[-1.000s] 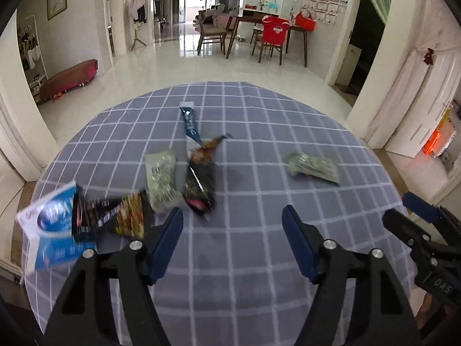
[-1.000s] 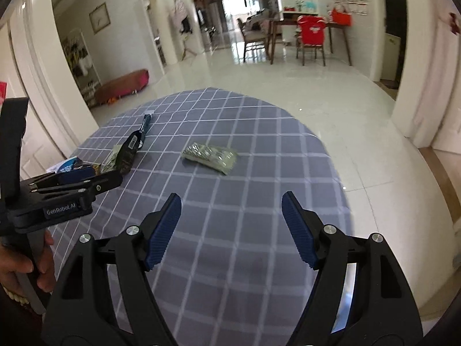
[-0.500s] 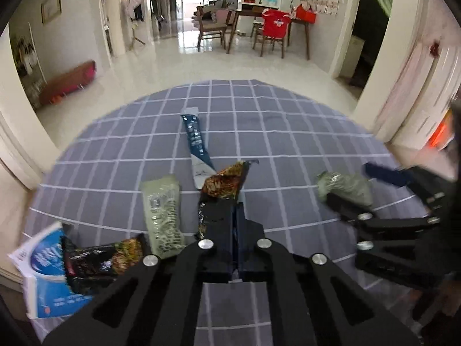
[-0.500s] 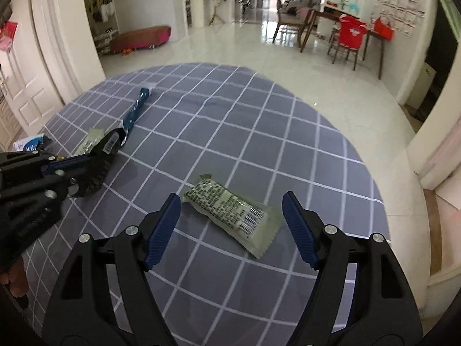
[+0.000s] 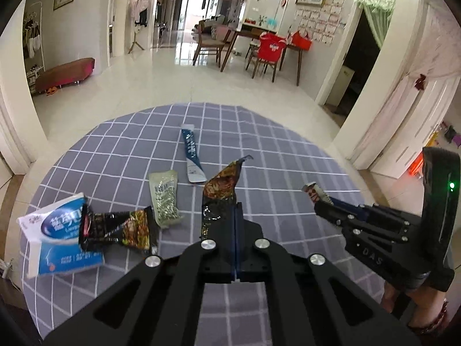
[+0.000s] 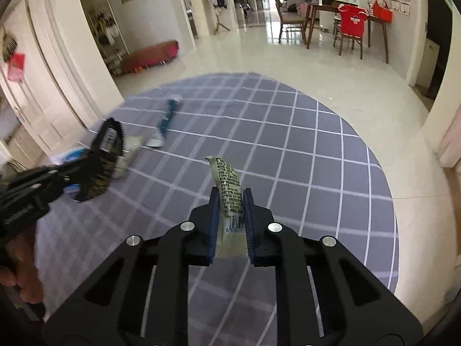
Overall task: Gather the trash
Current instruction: 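Grasp the brown snack wrapper with the left tool while the right tool grasps the clear wrapper, then carry both wrappers over the bucket and open both tools to drop them, then move both open tools back over the table trash, then grasp the dark snack wrapper with the left tool while the right tool grasps the green-white wrapper, then carry both wrappers over the bucket and open the left tool, then open the right tool to drop the green-white wrapper into the bucket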
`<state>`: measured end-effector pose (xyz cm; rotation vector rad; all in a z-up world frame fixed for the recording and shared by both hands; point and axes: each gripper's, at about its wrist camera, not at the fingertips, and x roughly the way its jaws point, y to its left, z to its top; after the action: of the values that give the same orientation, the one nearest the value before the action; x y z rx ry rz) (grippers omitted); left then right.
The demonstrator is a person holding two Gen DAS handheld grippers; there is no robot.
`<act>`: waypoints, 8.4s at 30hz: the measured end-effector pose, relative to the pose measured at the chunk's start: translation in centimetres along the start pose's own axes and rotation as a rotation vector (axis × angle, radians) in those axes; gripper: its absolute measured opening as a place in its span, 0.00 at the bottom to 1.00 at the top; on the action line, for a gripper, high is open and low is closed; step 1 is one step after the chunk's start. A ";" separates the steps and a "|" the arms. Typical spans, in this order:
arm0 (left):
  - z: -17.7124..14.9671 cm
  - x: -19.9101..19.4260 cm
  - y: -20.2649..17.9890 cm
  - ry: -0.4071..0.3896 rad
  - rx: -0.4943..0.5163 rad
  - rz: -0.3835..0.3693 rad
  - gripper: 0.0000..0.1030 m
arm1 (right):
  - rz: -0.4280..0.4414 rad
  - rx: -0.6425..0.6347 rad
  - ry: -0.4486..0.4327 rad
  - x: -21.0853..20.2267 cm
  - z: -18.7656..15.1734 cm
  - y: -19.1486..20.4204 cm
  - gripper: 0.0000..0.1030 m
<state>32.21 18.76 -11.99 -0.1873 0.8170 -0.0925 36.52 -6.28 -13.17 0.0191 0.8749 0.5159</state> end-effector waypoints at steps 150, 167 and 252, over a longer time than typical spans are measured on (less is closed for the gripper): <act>-2.4 -2.2 17.0 -0.118 -0.283 0.006 0.02 | -0.020 0.021 0.041 11.9 3.5 14.5 0.56; -2.5 -8.5 10.6 -0.198 -0.197 -0.097 0.02 | 0.070 0.093 -0.094 0.9 1.0 11.0 0.17; -17.2 -1.1 -30.7 0.199 0.376 -0.328 0.76 | -0.312 0.659 -0.280 -26.8 -29.8 -16.6 0.68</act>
<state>18.60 -13.42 -16.56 0.0458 0.9454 -0.5767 7.47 -38.33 -16.74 0.5364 0.7221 -0.0834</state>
